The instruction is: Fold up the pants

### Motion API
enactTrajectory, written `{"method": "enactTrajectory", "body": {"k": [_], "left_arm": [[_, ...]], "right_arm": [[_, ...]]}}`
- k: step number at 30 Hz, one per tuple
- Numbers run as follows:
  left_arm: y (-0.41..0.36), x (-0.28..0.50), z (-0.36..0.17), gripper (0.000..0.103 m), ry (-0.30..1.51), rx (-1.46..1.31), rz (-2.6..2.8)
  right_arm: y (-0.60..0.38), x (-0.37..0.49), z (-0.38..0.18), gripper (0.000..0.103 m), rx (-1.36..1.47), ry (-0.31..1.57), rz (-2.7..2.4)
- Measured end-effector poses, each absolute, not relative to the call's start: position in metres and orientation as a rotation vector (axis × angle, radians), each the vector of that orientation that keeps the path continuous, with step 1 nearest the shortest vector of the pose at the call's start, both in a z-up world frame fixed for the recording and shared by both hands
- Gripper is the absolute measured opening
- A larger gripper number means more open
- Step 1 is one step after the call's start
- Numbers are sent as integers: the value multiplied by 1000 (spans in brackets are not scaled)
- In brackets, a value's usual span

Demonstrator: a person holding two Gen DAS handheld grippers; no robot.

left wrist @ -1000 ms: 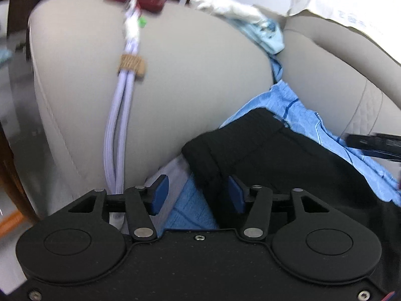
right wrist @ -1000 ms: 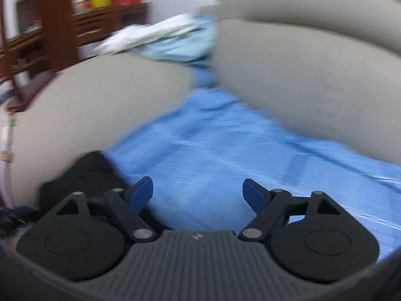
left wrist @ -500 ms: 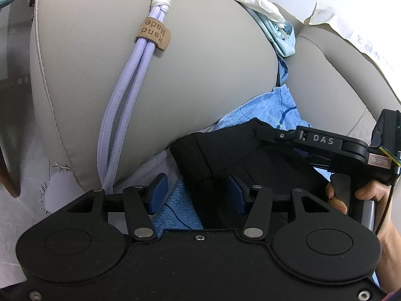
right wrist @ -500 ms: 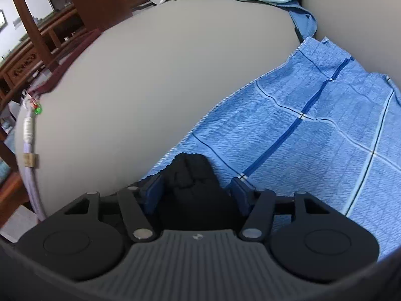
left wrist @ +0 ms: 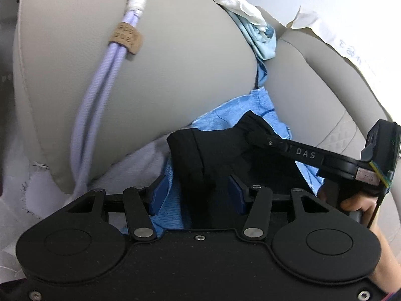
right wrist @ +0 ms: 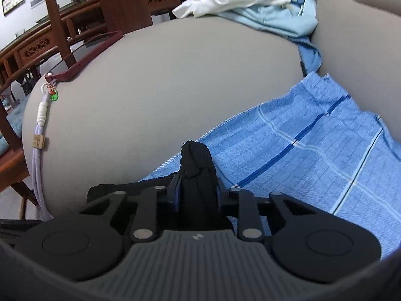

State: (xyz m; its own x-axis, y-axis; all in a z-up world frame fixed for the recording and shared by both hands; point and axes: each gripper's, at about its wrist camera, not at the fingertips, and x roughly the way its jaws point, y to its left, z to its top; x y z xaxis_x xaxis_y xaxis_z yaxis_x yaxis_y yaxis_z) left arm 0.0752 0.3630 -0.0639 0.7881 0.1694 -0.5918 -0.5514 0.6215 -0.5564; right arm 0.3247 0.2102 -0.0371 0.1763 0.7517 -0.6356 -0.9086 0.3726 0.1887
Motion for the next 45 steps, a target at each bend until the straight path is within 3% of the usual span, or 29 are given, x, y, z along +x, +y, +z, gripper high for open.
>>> {"method": "enactTrajectory", "body": {"k": [11,18,20,25,33,36,38,45], "left_arm": [[354,83,-52,49,485,-748,396],[355,105,-62,50,592,-773,415],[360,109,-68,50,614,-806,424],[365,117,-72,52,600,-856,415],[366,134,-74,56,600,-865,439],[365,137,-75,56,594,-867,456],[364,139,-75,56,589,-865,468],[354,145,-73,56,592,-809,513]], "right_arm": [[197,318,-21,29,-251,575,1163],[205,339,-39,34,-332,645,1056],[214,344,-45,58,-349,670,1010],[193,342,-18,85,-161,636,1043],[80,337,19,85,-99,672,831],[25,346,21,68,-65,783,735],[-8,354,18,49,-19,870,687],[-44,364,-10,45,67,1014,663]]}}
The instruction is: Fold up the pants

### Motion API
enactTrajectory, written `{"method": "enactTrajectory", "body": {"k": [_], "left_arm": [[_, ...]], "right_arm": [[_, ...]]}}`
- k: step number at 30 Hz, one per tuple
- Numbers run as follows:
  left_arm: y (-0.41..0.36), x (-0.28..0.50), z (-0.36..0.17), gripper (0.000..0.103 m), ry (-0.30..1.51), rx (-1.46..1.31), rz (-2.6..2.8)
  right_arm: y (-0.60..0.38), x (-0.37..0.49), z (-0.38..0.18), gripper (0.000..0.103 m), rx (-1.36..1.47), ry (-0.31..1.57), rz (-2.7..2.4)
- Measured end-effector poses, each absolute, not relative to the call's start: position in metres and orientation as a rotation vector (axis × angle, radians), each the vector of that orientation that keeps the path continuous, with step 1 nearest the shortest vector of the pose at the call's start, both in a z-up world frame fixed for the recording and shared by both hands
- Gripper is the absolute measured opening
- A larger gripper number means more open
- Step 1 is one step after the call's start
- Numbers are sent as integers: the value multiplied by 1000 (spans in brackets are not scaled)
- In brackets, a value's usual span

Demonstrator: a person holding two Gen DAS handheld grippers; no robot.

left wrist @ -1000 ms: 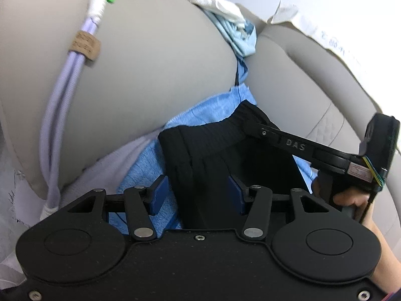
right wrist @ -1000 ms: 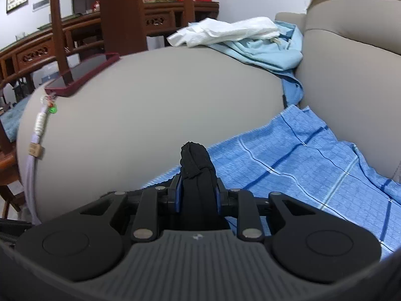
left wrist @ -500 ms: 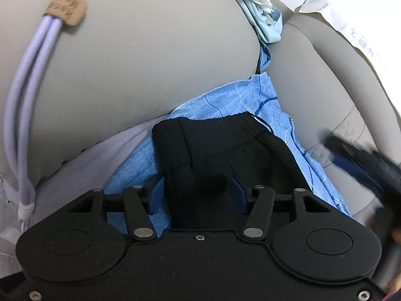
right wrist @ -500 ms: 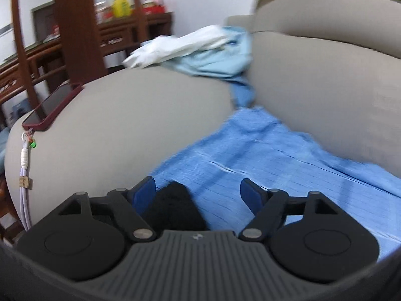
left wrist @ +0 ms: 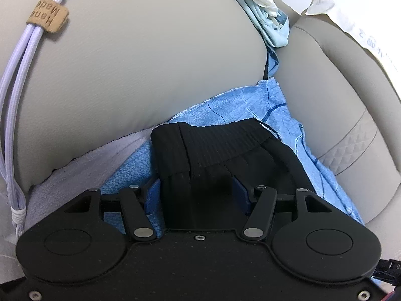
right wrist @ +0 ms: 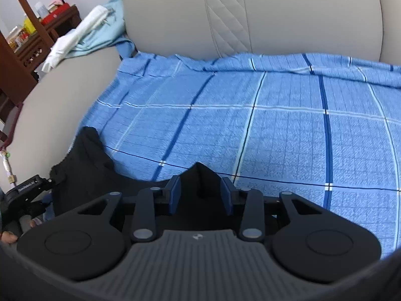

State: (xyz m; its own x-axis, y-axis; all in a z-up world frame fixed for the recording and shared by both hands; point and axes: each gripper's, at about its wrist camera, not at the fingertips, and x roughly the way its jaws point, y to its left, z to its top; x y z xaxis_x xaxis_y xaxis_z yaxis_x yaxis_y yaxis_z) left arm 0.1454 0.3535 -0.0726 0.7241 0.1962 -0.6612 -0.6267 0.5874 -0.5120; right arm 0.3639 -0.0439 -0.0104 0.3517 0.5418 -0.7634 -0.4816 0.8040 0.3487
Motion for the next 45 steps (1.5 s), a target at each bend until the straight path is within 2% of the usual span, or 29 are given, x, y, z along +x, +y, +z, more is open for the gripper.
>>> {"method": "enactTrajectory", "body": {"k": [1,2,4,5,6,8,10,11,12,14,19,22,25,26,28,30,31,32,35,38,45], "left_arm": [[353,146,-72,56,592,-804,516],[353,146,-72,56,592,-803,518],[354,146,-73,56,588,-810,518],[355,146,-73,56,586,-818,519],[355,146,-73,56,584,-826,521],[356,145,-73,56,580,-839,528],[356,146,-73,55,577,-849,540],[356,146,-73,49,576,-851,554],[356,148,-72,37,577,-850,572],[358,153,-71,27,588,-850,596],[356,176,-66,23,575,-794,622],[349,188,-64,23,581,-721,645],[349,193,-63,22,581,-711,652],[351,195,-63,22,578,-717,653],[358,197,-63,22,567,-738,659],[362,200,-63,22,571,-745,673],[361,201,-63,22,572,-737,680],[360,201,-62,22,574,-731,684],[348,197,-53,27,553,-681,699],[335,189,-41,42,504,-622,710],[304,168,-28,43,421,-591,616]], "right_arm": [[-41,365,-14,46,77,1019,667],[-36,365,-18,57,86,1024,672],[-27,365,-23,63,80,1033,694],[-18,365,-28,62,62,1044,701],[-11,366,-33,49,48,1059,697],[1,360,-39,13,-4,1024,644],[1,356,-38,9,12,977,603],[-1,354,-37,7,37,952,578],[-4,353,-35,7,38,907,548],[-8,356,-29,6,44,823,495],[-12,386,-18,6,101,762,416],[2,404,-25,8,40,782,429],[9,414,-46,14,6,835,429],[8,415,-51,28,-1,822,429],[5,414,-51,30,10,805,449],[2,409,-47,44,30,810,473],[-2,404,-42,63,35,802,479],[-6,396,-36,75,34,777,475],[-30,359,-17,85,17,668,487],[-69,314,-10,90,13,583,453],[-226,242,-26,90,31,594,90]]}}
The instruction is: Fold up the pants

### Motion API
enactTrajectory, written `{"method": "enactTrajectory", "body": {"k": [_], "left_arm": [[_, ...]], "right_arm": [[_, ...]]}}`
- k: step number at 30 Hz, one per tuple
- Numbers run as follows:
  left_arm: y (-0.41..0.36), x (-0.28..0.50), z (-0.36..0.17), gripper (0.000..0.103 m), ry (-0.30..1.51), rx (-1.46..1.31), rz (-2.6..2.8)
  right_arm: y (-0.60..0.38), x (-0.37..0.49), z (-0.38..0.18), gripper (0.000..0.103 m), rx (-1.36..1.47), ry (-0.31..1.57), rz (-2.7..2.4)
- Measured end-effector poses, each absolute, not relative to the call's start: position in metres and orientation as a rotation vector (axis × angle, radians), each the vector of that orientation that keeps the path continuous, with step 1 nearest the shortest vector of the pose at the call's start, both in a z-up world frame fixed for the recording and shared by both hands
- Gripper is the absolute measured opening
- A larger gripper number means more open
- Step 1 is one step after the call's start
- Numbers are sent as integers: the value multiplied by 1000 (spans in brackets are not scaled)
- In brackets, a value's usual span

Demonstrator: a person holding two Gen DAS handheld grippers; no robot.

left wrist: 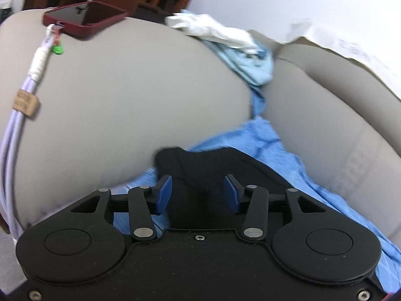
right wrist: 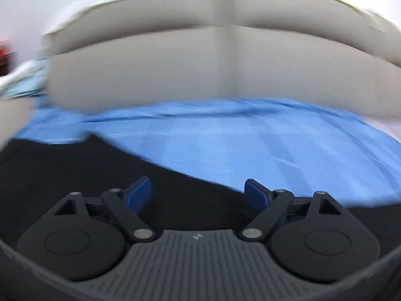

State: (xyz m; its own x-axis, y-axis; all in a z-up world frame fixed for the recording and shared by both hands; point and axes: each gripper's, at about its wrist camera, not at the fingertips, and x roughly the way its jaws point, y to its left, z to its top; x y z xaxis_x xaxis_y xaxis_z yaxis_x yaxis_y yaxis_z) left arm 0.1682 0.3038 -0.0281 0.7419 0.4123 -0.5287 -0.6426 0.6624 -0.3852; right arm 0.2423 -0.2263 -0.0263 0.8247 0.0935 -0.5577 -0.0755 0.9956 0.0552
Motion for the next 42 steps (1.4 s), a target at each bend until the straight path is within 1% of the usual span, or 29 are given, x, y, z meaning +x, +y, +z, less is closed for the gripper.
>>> {"method": "enactTrajectory", "body": {"k": [5,8,11,14,15,16,17,18,19,20,22,26,32,37,39,40,41,42], "left_arm": [[260,184,-20,43,427,-468,465],[227,206,-14,43,462,-385,366],[195,225,-11,43,498,-361,283],[160,244,-12,43,529,-318,232],[148,250,-14,43,539,-295,224],[138,255,-16,43,552,-272,215],[128,260,-18,43,564,-257,206],[119,264,-21,43,574,-246,196],[112,268,-24,43,586,-235,183],[105,270,-26,43,594,-227,175],[95,275,-29,43,609,-212,169],[85,288,-31,43,606,-197,168],[80,311,-36,43,592,-141,212],[87,335,-57,42,641,-78,289],[92,342,-66,43,658,-71,323],[94,343,-69,43,651,-70,336],[96,344,-72,43,641,-65,344],[97,344,-73,43,639,-67,344]], "right_arm": [[-368,208,-37,90,211,631,-371],[-440,187,-44,90,397,658,-559],[-491,180,-53,90,587,704,-616],[-512,194,-62,90,648,778,-631],[-511,200,-61,85,617,788,-652],[-508,209,-60,77,570,815,-677],[-502,217,-60,57,500,845,-714],[-498,220,-59,42,437,856,-739],[-494,222,-57,21,399,863,-746],[-494,220,-55,16,405,860,-731],[-500,211,-52,11,449,823,-708],[-509,213,-34,10,468,720,-686],[-519,245,-9,10,450,630,-602],[-543,274,-32,13,450,673,-512],[-549,276,-43,16,452,702,-470],[-551,275,-46,22,449,706,-452],[-551,270,-48,46,449,703,-448],[-551,261,-48,52,454,684,-447]]}}
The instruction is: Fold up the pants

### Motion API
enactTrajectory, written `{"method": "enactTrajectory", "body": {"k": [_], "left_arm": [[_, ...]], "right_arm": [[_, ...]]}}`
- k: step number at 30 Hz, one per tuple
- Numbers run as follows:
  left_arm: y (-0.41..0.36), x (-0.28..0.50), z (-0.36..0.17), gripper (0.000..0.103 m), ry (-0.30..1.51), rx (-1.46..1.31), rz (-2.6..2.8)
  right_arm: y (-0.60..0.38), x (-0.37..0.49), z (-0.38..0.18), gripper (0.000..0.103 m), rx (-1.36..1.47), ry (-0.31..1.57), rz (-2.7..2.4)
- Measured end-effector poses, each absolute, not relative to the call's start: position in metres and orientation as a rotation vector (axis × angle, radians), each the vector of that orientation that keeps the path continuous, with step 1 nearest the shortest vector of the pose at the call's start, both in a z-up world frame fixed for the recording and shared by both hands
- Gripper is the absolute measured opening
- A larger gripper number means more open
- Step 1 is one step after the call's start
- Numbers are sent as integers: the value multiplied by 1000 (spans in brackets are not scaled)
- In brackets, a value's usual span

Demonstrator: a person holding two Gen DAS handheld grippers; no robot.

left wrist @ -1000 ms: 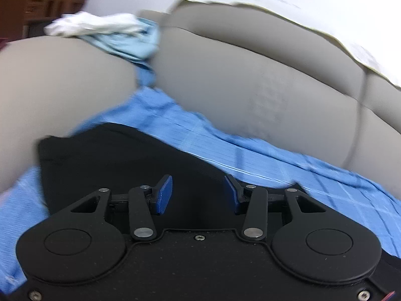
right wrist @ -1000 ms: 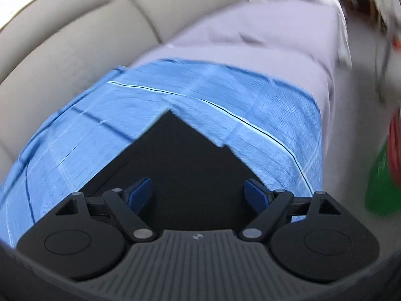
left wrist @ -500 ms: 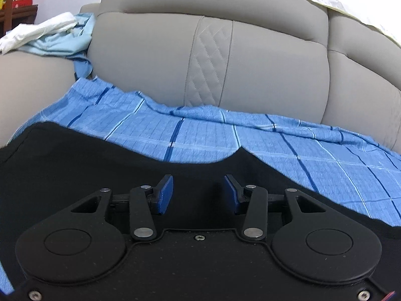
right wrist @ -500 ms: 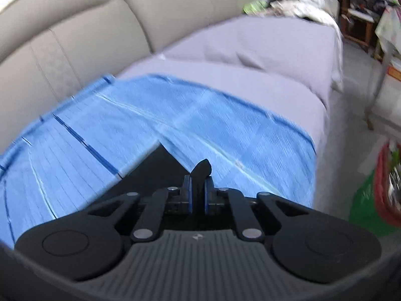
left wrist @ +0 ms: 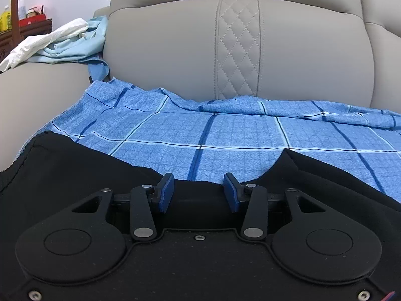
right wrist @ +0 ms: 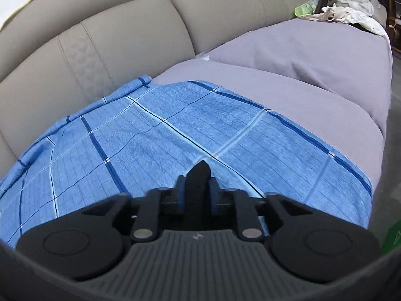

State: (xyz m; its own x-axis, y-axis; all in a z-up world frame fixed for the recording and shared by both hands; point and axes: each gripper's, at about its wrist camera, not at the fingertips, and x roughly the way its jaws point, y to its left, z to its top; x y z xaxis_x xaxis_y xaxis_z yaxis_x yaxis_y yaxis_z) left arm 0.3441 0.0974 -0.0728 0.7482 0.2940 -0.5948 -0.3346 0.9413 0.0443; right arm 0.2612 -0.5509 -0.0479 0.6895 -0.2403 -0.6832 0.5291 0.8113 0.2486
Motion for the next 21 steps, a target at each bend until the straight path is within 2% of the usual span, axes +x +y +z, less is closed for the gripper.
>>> {"method": "enactTrajectory", "body": {"k": [2,7,11,16,21], "left_arm": [[99,345,-74,43,637,-73,343],[102,346,-76,44,635,-82,345],[98,346,-74,44,639,-56,363],[88,325,-52,39,613,-34,286],[51,299,-22,45,568,12,104]], "right_arm": [[-548,238,-46,72,458,629,-470],[-525,155,-52,75,593,451,-590],[-483,115,-69,86,547,429,-608],[-474,133,-73,87,332,542,-608],[-498,177,-58,88,455,602,-528]]}}
